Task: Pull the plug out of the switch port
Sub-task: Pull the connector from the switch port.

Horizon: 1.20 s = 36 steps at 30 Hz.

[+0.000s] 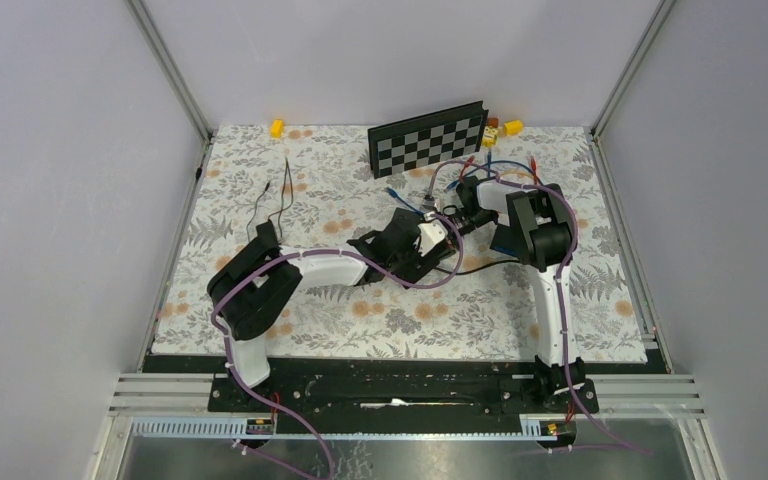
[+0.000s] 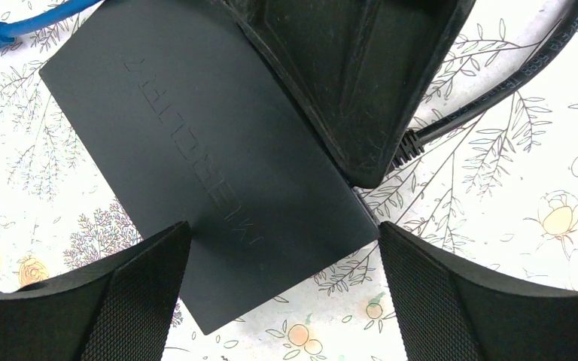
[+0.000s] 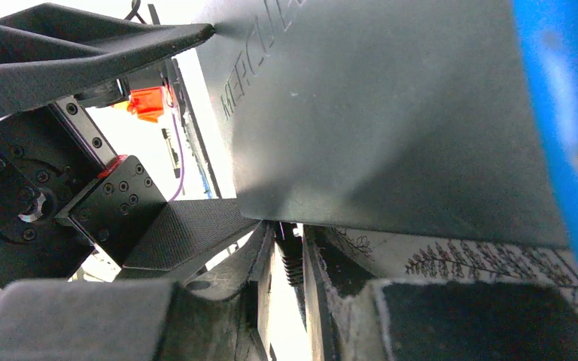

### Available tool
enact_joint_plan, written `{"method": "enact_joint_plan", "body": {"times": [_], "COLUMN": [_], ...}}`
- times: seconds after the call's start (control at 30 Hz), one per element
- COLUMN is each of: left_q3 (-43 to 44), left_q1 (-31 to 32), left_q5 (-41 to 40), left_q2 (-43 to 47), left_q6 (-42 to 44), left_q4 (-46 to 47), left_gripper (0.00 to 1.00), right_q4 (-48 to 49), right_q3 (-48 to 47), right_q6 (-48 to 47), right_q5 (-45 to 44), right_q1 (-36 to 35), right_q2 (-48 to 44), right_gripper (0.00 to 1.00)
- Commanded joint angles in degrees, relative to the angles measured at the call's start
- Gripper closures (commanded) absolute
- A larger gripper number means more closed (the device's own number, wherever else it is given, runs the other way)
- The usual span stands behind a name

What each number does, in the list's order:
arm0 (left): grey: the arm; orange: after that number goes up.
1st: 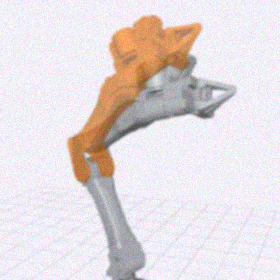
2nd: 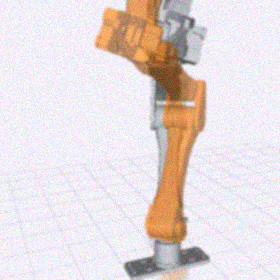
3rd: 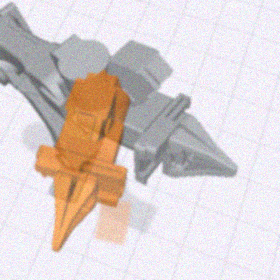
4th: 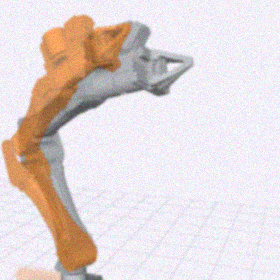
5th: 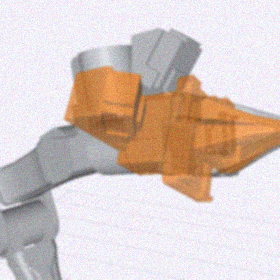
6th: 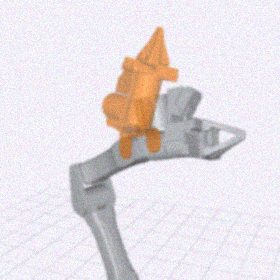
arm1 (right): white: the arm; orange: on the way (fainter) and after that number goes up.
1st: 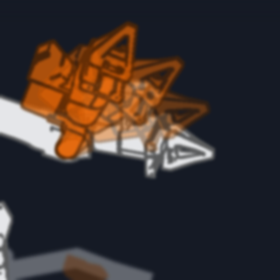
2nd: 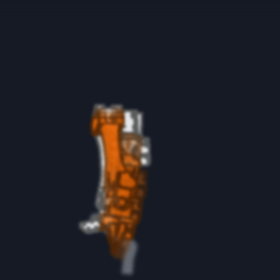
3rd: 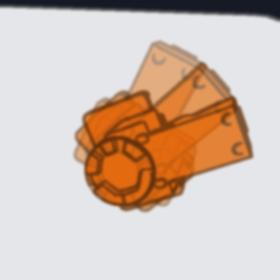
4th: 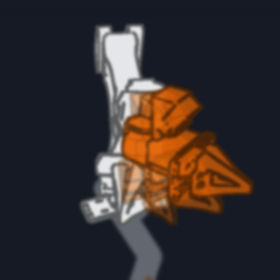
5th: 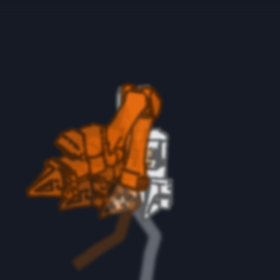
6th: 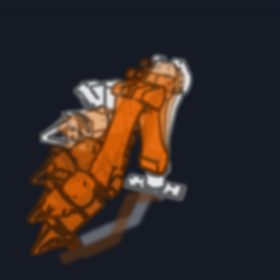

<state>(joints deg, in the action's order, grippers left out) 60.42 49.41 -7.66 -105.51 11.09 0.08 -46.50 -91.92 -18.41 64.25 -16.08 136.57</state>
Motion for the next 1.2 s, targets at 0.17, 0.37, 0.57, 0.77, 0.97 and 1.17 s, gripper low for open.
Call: {"method": "enact_joint_plan", "body": {"times": [0.17, 0.37, 0.57, 0.77, 0.97, 1.17], "left_q3": [0.1, -0.8, -0.8, -0.6, -1.1, -0.9], "left_q1": [-0.1, -0.1, -0.1, -0.1, -0.3, -1.3], "left_q5": [-2.4, -3.2, -2.7, -1.9, -2.6, -2.6], "left_q2": [0.0, 0.1, -1.0, -1.9, -2.1, -1.8], "left_q6": [0.4, 0.1, -0.3, -0.5, -1.0, -2.0], "left_q4": [2.8, 4.1, 4.1, 4.5, 5.5, 5.1], "left_gripper": [0.06, 0.06, 0.06, 0.06, 0.06, 0.06], "right_q4": [-0.7, 0.6, -0.3, -8.9, 1.0, 6.0], "right_q3": [-1.4, -0.4, -1.0, -5.9, -0.4, 3.0], "right_q6": [-2.9, -2.2, -2.5, -8.0, -1.6, 2.8], "right_q5": [-4.0, -3.3, -4.6, -4.2, -4.5, -3.1], "right_q1": [-0.8, -0.8, -0.7, -0.7, -0.3, 1.0], "right_q2": [2.5, 2.0, 2.2, 5.8, 1.7, 0.2], "right_gripper": [0.95, 0.95, 0.95, 0.95, 0.95, 0.95]}}
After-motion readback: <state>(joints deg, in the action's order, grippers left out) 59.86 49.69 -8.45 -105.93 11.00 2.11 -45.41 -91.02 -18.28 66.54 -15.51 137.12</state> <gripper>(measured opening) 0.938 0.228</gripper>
